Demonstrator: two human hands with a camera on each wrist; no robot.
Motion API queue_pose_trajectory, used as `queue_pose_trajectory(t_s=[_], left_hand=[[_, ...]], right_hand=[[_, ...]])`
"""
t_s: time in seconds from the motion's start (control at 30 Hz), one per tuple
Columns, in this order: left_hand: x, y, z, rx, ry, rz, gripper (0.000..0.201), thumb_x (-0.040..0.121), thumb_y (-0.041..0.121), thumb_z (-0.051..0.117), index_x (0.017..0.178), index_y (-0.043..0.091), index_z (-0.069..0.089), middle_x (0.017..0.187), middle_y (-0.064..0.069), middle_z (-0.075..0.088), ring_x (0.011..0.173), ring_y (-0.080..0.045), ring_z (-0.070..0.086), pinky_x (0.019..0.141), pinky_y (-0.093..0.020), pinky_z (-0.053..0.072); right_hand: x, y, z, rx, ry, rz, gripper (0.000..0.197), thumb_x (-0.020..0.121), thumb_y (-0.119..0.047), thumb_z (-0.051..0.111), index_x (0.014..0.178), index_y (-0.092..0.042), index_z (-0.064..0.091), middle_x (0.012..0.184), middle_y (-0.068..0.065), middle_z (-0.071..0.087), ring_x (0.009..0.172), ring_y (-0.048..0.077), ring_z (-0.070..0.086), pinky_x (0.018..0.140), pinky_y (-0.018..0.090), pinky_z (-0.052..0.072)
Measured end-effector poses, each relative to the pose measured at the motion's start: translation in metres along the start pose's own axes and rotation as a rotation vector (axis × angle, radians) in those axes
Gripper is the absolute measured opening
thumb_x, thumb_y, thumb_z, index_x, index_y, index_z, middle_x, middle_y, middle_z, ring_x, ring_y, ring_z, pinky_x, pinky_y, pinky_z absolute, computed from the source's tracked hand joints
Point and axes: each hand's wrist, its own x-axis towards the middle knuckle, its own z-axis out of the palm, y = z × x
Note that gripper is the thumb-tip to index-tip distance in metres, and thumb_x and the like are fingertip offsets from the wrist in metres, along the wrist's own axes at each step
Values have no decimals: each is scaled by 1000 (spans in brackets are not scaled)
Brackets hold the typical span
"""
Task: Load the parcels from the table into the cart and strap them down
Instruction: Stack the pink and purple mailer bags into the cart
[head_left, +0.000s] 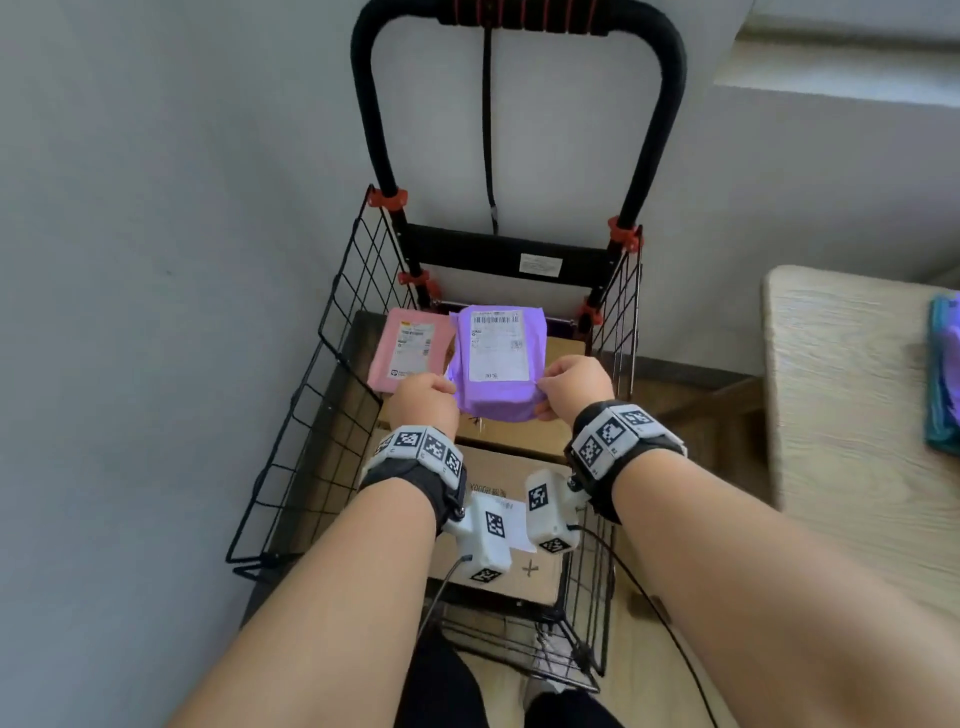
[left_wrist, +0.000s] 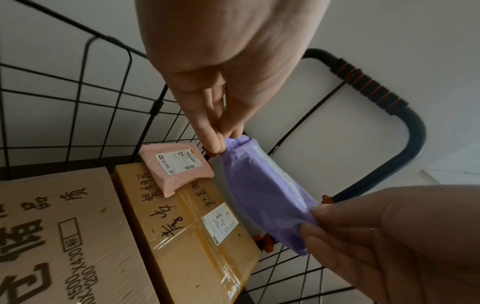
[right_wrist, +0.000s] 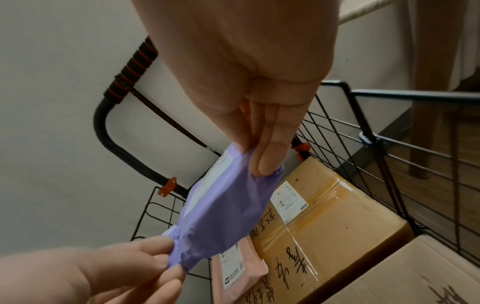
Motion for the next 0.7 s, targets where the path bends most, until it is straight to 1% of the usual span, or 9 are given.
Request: queue_pose_trajectory(t_s=[0.07,0.1,0.13,0.2,0.27,0.37,0.53,0.6,0.7], left_hand=[[23,-2,6,41,-56,-13,33,83,4,51,62,27,63,93,-8,72,87,-32,69,84,-43,57],[32,0,6,70,-83,-12,30,84,5,51,71,25,69,99,-8,72,92,-31,68,89,-40,55],[41,2,7,127,-115,11,28,86,4,52,85,22,74,107,-7,71,99,-30,65,93,-36,52],[62,1,11,242,-167,71,30,89,3,51,108,13,72,120,-7,66,111,-30,58,92,-28,45],[82,-2,16,292,-217,102,33,91,2,49,117,10,68,127,-10,62,116,-31,54,90,-28,43],[113,-14,28,349,-288,96,34,90,2,51,121,9,65,129,-13,60,119,-31,54,93,-29,43],[149,-33,40,422,-405,69,42,90,4,51,132,12,56,135,-11,55,121,-30,53,100,-34,43],[162,-40,47,444,-467,46,43,91,6,48,133,14,55,136,-10,54,121,-31,52,100,-35,43],[175,-46,54,493,-577,82,30,88,3,44,116,9,56,118,-12,59,100,-27,57,84,-32,44]], right_hand=[[21,-3,11,27,2,62,15,91,2,53,85,-11,56,77,16,67,47,18,66,39,22,50],[33,-5,17,42,2,93,15,89,4,53,85,-10,56,76,16,67,48,19,66,41,24,53],[44,-7,24,48,2,124,15,87,6,55,85,-9,56,77,17,67,53,23,68,47,28,57],[70,-6,39,66,19,167,19,85,7,55,82,-11,57,84,19,68,65,30,71,63,39,61],[97,-4,54,48,37,190,23,81,7,57,76,-15,55,85,18,69,75,33,71,71,45,60],[133,2,75,25,37,229,26,74,7,63,74,-18,55,89,17,70,87,37,70,78,48,58],[160,5,100,11,24,265,28,83,5,55,73,-21,51,100,15,69,92,34,69,81,46,58],[170,9,109,-13,24,285,22,81,5,59,81,-17,56,100,14,70,93,34,68,83,46,57],[174,10,116,-124,26,277,27,85,2,61,107,-13,61,106,9,66,99,28,65,88,40,55]])
